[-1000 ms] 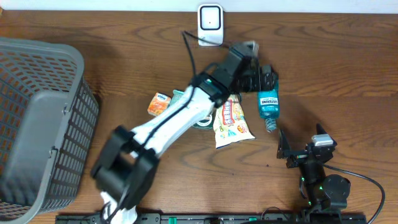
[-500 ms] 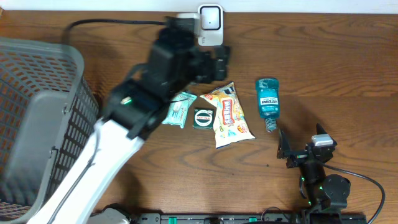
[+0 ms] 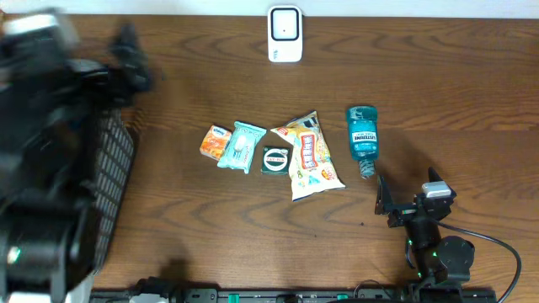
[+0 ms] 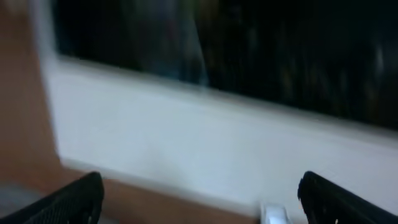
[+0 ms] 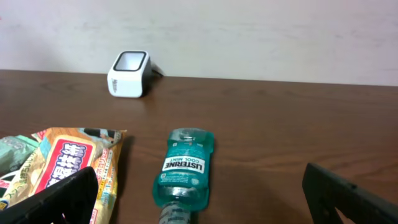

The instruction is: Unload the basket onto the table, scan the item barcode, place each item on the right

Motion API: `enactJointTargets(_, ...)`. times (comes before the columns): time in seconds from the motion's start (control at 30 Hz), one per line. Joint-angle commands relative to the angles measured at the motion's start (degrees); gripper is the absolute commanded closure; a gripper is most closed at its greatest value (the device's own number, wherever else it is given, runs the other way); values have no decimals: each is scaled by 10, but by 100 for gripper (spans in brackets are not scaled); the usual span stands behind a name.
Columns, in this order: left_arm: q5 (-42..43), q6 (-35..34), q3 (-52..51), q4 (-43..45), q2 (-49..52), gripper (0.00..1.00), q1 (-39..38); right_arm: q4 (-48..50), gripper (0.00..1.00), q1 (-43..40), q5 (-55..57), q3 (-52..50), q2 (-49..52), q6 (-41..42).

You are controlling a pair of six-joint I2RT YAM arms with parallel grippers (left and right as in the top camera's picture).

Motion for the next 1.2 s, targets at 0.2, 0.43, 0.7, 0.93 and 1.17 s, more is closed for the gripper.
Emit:
enactJointTargets(0.2,-16,185,10,86,-62,2,40,-2,1,5,2,0,-2,-7)
enactJointTargets(0.43,-42,204,10,51,-79,2,-2,-2,1,5,2,0,-2,-7)
enactJointTargets(0.7,-39,209,10,7,-157,2,-54,-2,1,5,2,0,-2,-6)
enactJointTargets(0.93,-24,209,-35,-1,-276,2,-55,-2,1,5,2,0,-2,-6)
enactJointTargets(1.17,64,209,-99,13,-403,2,-55,-2,1,5,2,0,-2,-7)
